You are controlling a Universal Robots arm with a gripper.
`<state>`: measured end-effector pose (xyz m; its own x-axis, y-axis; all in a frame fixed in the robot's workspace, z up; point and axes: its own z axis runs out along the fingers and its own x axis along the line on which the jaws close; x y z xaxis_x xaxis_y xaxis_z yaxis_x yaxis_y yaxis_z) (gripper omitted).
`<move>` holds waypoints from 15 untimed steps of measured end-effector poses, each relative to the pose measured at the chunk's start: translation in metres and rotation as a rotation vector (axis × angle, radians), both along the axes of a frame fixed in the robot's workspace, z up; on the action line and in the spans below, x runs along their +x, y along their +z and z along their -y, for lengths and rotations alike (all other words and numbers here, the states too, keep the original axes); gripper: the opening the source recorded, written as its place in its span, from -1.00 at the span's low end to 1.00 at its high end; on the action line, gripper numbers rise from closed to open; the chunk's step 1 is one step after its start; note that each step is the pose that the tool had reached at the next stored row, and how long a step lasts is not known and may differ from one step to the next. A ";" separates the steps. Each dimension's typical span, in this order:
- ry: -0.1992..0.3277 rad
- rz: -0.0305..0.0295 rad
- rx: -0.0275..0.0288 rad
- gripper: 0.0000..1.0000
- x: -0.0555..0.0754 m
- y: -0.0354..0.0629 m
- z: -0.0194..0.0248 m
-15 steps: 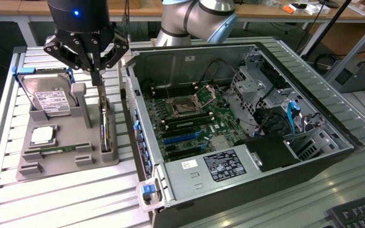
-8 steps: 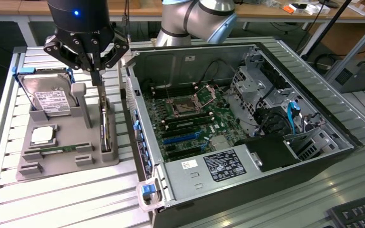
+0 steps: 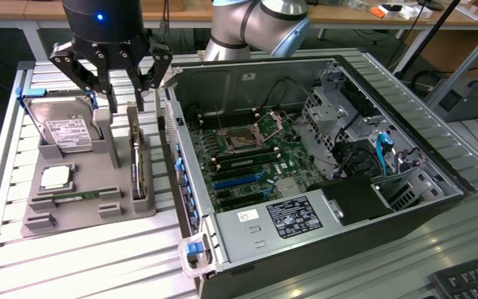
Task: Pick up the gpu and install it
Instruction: 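Pick up the gpu and move the gpu toward the slot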
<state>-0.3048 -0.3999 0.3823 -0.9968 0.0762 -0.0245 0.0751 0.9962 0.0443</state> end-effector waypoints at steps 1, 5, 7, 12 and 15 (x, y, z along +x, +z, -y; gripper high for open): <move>0.000 0.0000 0.0000 -0.15 0.000 0.0000 0.0000; 0.000 0.0001 0.0000 -0.15 0.000 0.0000 0.0000; 0.000 0.0000 0.0000 -0.15 0.000 -0.0005 0.0000; 0.000 -0.0001 0.0000 -0.15 -0.001 -0.0036 0.0000; 0.000 0.0000 0.0000 -0.15 -0.001 -0.0046 0.0000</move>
<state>-0.3057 -0.3999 0.3777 -0.9968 0.0762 -0.0244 0.0751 0.9962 0.0443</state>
